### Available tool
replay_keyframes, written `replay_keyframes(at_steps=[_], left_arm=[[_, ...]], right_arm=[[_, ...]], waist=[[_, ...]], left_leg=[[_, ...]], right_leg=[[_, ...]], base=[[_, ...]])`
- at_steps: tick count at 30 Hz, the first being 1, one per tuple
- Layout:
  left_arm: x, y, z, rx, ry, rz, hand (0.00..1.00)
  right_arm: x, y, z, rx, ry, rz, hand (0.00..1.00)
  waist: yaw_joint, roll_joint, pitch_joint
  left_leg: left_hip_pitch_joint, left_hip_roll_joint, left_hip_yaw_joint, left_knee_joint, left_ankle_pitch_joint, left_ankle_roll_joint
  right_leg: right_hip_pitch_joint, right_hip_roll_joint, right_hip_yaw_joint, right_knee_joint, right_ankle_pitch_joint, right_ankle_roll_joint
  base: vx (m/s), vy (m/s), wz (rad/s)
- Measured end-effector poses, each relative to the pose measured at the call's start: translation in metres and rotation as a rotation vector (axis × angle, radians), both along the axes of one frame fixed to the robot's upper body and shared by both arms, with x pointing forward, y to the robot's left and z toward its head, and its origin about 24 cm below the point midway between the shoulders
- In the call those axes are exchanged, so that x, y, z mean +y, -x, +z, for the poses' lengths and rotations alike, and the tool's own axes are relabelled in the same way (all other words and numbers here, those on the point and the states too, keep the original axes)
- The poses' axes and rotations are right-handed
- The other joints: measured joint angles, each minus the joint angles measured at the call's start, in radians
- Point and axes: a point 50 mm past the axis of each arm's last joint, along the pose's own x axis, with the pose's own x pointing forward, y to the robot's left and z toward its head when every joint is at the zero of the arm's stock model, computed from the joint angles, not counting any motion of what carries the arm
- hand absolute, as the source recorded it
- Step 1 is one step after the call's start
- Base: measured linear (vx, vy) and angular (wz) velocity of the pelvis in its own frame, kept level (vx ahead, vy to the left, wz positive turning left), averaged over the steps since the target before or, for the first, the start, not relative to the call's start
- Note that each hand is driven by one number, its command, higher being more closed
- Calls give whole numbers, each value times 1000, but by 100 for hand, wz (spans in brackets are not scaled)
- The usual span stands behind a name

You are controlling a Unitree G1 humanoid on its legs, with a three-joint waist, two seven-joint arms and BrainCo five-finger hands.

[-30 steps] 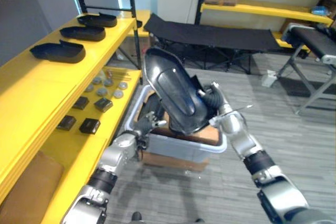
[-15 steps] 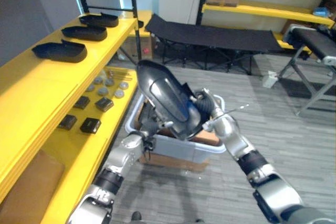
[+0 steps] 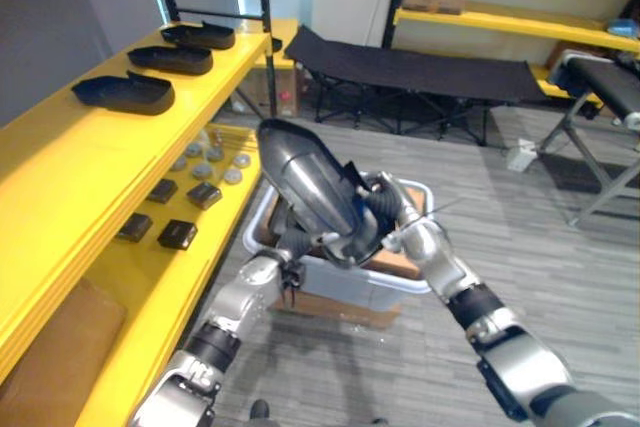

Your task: Walk over and take plastic housings, then place them on the shelf

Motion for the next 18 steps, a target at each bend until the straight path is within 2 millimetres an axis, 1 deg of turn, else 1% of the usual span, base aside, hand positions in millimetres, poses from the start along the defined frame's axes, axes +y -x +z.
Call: replay_keyframes(at_steps=[4,6,13,18], left_arm=[[2,-1,3,-40,12,70,100],[4,0,6,-69,34,108,100],[10,3,3,-59,74,232,100],[11,5,8,-97,81,276,100]], right_arm=[[1,0,2,-26,-11,3,100],[5,1,2,-31,-23,11,100],[20,8,0,-63,-69,40,100],[24,12,2,-87,-101,41,100]], waist=[[2,0,0],[2,-2,-2],[3,-13,-8],[2,-13,-8]], left_leg=[[0,0,-1,0,1,0],[0,0,0,0,1,0],[0,1,0,0,1,0],[0,1,1,0,0,0]], right_leg=[[0,0,-1,0,0,0],[0,0,-1,0,0,0],[0,0,-1,0,0,-1],[-1,-1,0,0,-1,-1]], base=[[0,0,0],[0,0,0],[0,0,0],[0,0,0]])
